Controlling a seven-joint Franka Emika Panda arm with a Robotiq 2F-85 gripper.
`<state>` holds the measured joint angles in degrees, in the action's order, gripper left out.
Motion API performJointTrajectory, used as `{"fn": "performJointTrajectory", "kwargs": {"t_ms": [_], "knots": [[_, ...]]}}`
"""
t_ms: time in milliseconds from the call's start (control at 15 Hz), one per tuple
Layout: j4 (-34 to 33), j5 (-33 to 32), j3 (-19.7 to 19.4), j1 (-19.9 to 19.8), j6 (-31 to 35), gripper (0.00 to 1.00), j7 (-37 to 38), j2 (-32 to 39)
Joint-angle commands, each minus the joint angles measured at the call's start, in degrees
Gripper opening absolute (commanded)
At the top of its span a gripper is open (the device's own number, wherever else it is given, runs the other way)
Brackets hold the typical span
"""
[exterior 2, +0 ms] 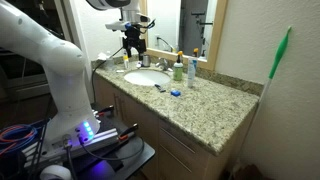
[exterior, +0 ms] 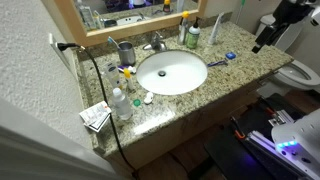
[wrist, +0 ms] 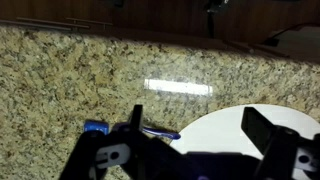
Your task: Take the lid from the sink and put it on the counter
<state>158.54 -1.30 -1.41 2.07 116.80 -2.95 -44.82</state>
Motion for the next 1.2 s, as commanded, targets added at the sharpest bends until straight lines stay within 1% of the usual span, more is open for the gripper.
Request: {"fn": "performJointTrajectory", "kwargs": {"t_ms": [0,267,333,400,467,533,600,733,800,867,933,1067,1133], "knots": [[-0.11,0.24,0.3,-0.3,-0.15,1.0,-0.18,0.01],[-0.11,0.24,0.3,-0.3,-0.15,1.0,-0.18,0.01],[-2.12,-0.63,1.11,0.07,-1.46,1.0,-0.59,2.66],[-2.77,-2.7,3.05,-0.31,0.1,1.0,0.53,4.11],[-4.45,-1.24,3.76,1.32,2.12,1.0,1.26,6.95],[-5.89,1.24,3.69,2.83,4.61,1.0,1.46,9.06],[-7.75,3.76,4.2,3.91,8.25,1.0,2.63,12.06],[-11.76,8.94,3.83,6.27,12.38,1.0,2.33,17.5],[-14.0,11.33,3.67,7.25,13.11,1.0,2.16,19.81],[-16.6,12.69,3.43,7.42,12.48,1.0,1.97,21.52],[-11.03,10.35,4.55,6.27,12.23,1.0,2.15,15.53],[-14.94,11.75,4.61,6.55,12.3,1.0,2.13,19.61],[-15.84,11.91,4.57,6.51,12.3,1.0,2.12,20.65]]}}
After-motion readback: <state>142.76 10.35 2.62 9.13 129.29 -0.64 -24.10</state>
